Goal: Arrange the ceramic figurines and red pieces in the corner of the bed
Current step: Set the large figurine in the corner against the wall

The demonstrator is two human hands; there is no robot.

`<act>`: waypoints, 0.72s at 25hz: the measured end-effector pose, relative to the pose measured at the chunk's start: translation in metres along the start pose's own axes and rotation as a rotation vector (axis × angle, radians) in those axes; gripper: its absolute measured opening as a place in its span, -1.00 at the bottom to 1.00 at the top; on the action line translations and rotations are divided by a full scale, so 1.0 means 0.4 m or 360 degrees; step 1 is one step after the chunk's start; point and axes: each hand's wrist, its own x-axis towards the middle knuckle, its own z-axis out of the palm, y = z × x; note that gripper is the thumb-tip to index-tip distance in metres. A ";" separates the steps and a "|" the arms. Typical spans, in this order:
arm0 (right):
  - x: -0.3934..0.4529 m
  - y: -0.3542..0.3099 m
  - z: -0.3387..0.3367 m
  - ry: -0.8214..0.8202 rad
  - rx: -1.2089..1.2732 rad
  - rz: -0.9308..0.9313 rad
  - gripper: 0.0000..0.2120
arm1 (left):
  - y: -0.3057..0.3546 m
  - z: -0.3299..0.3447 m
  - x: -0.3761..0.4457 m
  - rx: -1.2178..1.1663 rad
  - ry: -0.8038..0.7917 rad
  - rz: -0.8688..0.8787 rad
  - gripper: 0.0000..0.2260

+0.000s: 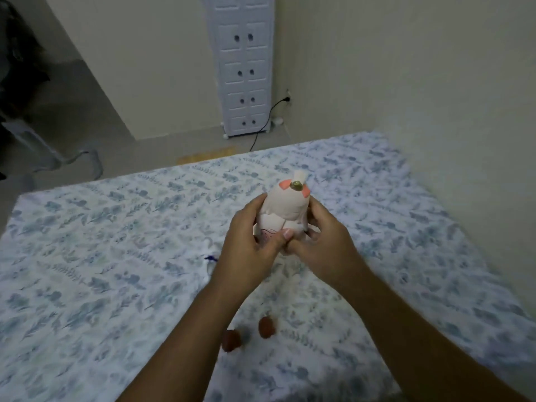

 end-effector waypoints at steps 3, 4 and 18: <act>0.013 0.085 -0.207 0.0178 -0.0007 0.0067 -0.41 | -0.001 0.225 0.101 0.0129 -0.0209 0.0046 -0.45; 0.025 0.116 -0.267 0.0252 -0.0020 0.0091 -0.41 | 0.002 0.293 0.134 0.0135 -0.0253 0.0074 -0.48; 0.352 0.414 -0.732 0.1089 -0.0161 0.0149 -0.55 | 0.050 0.857 0.599 0.0082 -0.0664 0.0346 -0.63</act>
